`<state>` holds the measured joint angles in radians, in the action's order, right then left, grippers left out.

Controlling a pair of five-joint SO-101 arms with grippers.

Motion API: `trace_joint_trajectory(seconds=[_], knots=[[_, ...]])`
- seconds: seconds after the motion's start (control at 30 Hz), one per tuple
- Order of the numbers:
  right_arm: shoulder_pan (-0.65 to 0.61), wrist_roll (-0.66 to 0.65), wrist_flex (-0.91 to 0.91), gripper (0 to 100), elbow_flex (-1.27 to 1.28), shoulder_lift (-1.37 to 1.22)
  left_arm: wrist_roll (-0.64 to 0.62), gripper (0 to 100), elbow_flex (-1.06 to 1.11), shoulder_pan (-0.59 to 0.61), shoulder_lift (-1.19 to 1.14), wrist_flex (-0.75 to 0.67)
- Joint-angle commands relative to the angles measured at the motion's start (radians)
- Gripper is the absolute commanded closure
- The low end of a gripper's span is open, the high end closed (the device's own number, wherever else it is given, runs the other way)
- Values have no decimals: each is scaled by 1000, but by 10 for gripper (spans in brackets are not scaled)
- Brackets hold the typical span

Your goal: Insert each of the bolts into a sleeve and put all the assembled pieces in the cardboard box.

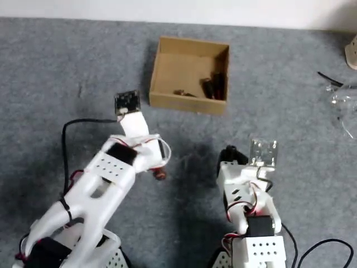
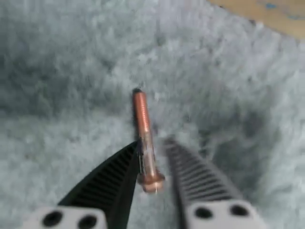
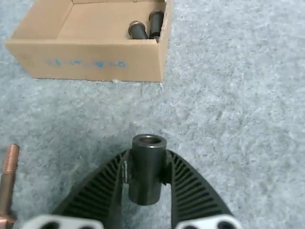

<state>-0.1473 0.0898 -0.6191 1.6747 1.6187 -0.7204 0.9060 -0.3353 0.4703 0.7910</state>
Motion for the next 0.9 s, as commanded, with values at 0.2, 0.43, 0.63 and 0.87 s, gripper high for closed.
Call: trace_joint_trajectory(seconds=[0.2,0.43,0.63,0.87], knots=[[8,-18,42,993,16,18,-25,781,-53,-54,-5,118],[8,-18,42,993,19,19,-25,819,-48,10,-12,78],[8,-18,42,993,21,19,-25,818,-54,13,-186,-14],[8,-18,42,993,22,19,-23,818,-116,24,-334,-57]])
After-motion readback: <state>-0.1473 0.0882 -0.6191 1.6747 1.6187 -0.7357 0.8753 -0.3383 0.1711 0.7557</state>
